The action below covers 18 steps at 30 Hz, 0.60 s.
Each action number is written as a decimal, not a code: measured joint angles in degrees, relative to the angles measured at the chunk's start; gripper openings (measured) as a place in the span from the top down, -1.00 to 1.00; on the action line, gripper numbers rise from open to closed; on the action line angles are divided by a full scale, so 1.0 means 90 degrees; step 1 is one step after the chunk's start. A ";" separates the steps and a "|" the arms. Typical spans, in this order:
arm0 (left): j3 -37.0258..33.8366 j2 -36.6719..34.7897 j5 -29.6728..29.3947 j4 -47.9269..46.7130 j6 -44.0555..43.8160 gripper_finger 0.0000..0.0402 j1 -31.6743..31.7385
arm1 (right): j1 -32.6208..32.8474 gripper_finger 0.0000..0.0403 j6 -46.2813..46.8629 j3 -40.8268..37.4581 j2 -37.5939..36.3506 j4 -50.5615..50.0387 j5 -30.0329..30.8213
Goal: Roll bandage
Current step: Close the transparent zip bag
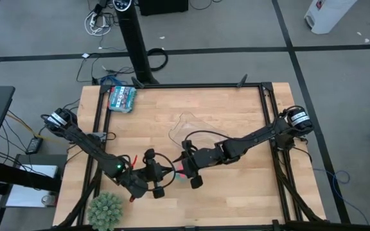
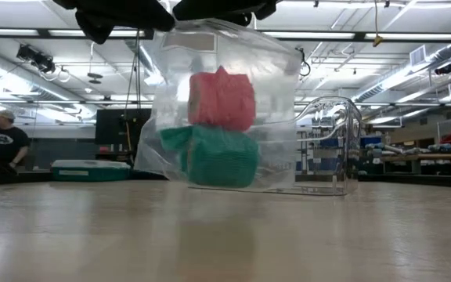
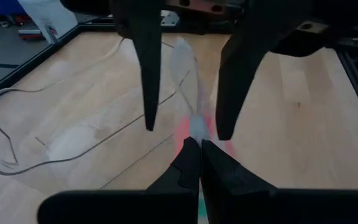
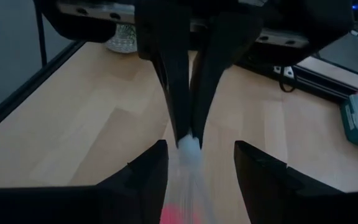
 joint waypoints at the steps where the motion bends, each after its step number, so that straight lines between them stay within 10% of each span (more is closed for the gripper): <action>1: 0.0000 0.0000 0.0000 0.0000 0.0003 0.96 0.0010 | 0.0000 0.15 -0.0016 0.0000 0.0000 0.0030 -0.0001; 18: -0.0012 0.0005 -0.0622 0.0366 0.0371 0.96 0.0005 | -0.0073 0.93 -0.0017 0.0008 -0.0008 0.0145 -0.0196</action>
